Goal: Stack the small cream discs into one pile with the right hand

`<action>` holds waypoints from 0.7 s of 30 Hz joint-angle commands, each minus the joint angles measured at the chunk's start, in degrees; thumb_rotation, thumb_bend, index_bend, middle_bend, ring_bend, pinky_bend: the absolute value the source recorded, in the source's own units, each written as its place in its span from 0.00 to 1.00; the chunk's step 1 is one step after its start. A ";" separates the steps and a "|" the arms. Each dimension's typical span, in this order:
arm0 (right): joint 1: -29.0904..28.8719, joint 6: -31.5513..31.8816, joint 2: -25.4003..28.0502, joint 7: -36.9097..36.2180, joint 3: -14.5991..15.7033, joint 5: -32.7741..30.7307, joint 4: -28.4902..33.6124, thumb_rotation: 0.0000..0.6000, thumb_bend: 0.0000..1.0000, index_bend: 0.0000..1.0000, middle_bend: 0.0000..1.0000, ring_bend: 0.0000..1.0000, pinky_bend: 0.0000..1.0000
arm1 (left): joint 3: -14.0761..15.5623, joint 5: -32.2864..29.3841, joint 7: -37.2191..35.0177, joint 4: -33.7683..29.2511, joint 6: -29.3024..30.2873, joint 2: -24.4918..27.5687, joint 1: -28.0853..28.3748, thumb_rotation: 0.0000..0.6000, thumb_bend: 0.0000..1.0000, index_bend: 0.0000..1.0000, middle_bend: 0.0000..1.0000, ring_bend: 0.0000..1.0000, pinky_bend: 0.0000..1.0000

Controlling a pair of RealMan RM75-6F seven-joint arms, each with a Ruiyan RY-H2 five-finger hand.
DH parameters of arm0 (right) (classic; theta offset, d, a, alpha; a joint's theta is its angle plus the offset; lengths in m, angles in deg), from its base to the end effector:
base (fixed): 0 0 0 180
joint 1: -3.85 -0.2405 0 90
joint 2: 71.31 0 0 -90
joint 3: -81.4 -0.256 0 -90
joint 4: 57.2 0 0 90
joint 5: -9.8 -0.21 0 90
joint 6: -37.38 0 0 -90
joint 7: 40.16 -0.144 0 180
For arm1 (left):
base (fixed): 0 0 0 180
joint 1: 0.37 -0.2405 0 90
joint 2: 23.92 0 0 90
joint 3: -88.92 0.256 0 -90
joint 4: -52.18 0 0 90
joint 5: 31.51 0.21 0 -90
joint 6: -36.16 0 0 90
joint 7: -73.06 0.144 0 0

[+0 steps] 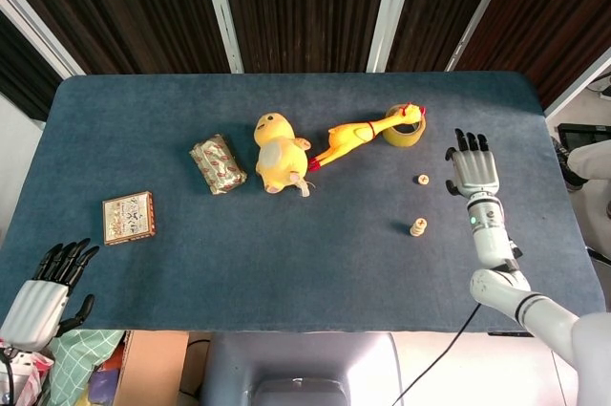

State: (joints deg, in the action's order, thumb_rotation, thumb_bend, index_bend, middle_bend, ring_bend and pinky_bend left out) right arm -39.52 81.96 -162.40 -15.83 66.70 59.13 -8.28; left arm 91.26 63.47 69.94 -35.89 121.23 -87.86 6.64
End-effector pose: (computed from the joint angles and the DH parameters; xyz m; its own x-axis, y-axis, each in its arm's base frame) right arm -0.2847 -0.4381 0.0642 0.6435 -0.2108 0.7359 -0.7403 0.0732 0.6683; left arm -0.3071 0.1725 0.1457 0.4364 0.0781 0.8964 0.8890 -0.1910 -0.4162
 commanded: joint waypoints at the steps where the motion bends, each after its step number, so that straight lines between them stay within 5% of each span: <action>1: -4.85 -4.74 -8.42 4.29 -0.32 -2.36 -11.05 1.00 0.43 0.49 0.12 0.00 0.00 | -0.22 -0.67 0.43 -0.33 -0.66 0.01 0.28 1.00 0.47 0.00 0.00 0.00 0.05; 21: -8.68 -12.52 -17.21 4.18 -2.16 -0.25 -27.13 1.00 0.43 0.54 0.12 0.00 0.00 | -0.23 -1.33 0.74 -0.44 -0.66 0.11 0.12 1.00 0.47 0.00 0.00 0.00 0.06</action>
State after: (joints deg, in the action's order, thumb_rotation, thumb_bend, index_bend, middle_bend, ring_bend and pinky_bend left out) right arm -48.33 69.81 -179.36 -11.78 64.71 58.85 -34.96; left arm 91.02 62.14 70.69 -36.33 120.58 -87.76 6.76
